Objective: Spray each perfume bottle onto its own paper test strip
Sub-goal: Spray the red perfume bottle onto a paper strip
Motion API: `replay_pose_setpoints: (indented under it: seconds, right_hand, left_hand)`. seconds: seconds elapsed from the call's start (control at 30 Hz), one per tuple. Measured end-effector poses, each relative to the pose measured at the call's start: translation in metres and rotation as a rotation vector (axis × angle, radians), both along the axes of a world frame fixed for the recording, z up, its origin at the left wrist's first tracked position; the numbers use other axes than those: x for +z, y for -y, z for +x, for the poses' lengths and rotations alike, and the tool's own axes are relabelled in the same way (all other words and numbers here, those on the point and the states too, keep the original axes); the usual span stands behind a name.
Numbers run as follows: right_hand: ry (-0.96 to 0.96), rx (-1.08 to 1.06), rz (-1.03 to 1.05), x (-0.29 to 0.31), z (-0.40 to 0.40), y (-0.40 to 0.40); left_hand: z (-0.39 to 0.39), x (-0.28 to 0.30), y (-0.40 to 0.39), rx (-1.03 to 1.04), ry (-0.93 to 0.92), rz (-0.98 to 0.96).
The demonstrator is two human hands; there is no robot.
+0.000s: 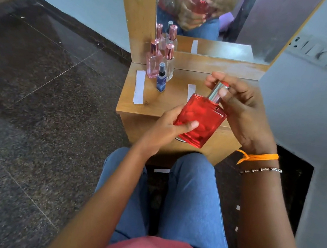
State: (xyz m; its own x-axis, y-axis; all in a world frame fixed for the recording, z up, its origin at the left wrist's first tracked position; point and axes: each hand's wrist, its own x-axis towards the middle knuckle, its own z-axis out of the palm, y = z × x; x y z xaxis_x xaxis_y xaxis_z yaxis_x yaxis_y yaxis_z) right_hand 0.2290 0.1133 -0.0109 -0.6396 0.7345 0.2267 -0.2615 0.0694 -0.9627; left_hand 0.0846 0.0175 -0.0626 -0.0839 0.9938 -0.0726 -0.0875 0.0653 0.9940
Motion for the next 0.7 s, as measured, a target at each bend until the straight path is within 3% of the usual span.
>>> replay_pose_setpoints:
  seconds: [0.27, 0.5, 0.6, 0.7]
  right_hand:
    - [0.106, -0.481, 0.02, -0.01, -0.023, 0.013]
    - [0.212, -0.119, -0.06, -0.026, -0.003, 0.009]
    - [0.244, -0.14, 0.035, -0.019, -0.007, -0.002]
    - [0.265, -0.242, 0.123, -0.014, -0.019, -0.021]
  left_hand:
    - [0.014, -0.006, -0.004, 0.229, -0.203, 0.069]
    - [0.003, 0.003, -0.01, 0.196, -0.076, 0.061]
    - [0.0, 0.006, -0.013, 0.209, -0.049, 0.028]
    - [-0.005, 0.009, -0.016, 0.315, -0.202, -0.021]
